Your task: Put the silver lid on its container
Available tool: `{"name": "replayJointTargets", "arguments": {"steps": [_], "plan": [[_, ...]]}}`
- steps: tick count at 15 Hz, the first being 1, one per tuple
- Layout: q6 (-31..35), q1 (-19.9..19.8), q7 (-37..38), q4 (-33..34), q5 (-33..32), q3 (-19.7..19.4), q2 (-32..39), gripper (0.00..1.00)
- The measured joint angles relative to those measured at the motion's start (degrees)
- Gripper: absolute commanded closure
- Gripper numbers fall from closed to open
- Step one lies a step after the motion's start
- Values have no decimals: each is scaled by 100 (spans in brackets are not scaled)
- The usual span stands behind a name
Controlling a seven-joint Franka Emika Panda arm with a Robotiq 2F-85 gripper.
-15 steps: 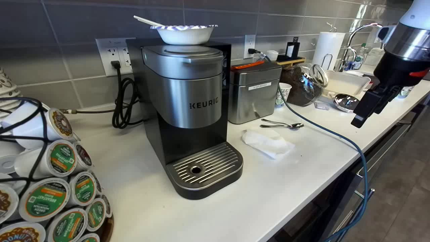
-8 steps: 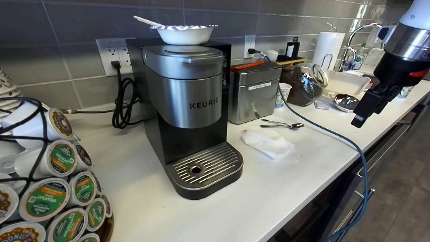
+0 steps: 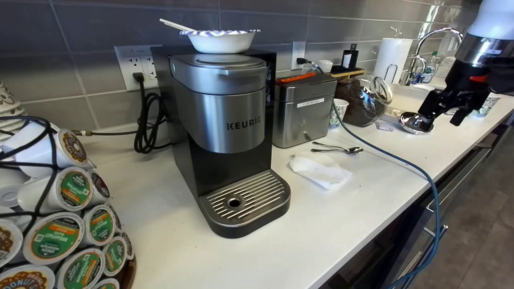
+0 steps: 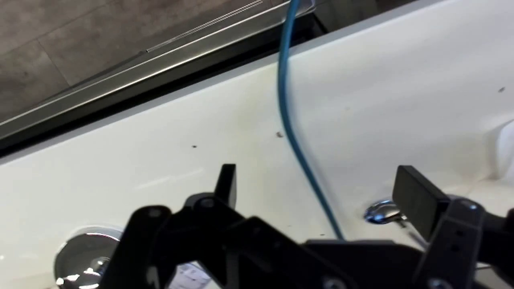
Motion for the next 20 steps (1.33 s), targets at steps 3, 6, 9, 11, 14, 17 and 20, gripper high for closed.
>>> {"name": "replayJointTargets", "arguments": {"steps": [3,6,9,11,14,17,20], "plan": [[117,-326,-102,514,223,-718,570,0],[114,-557,-492,1237,805,-1324,1204,0],[-30,-672,-648,1728,894,-1607,1597,0],[-30,-617,-644,1685,893,-1573,1560,0],[128,-565,-635,1691,1023,-1562,1563,0],[918,-641,-928,1803,1670,-1650,1819,0],[1855,-720,-1158,1933,1758,-1757,2277,0]]}}
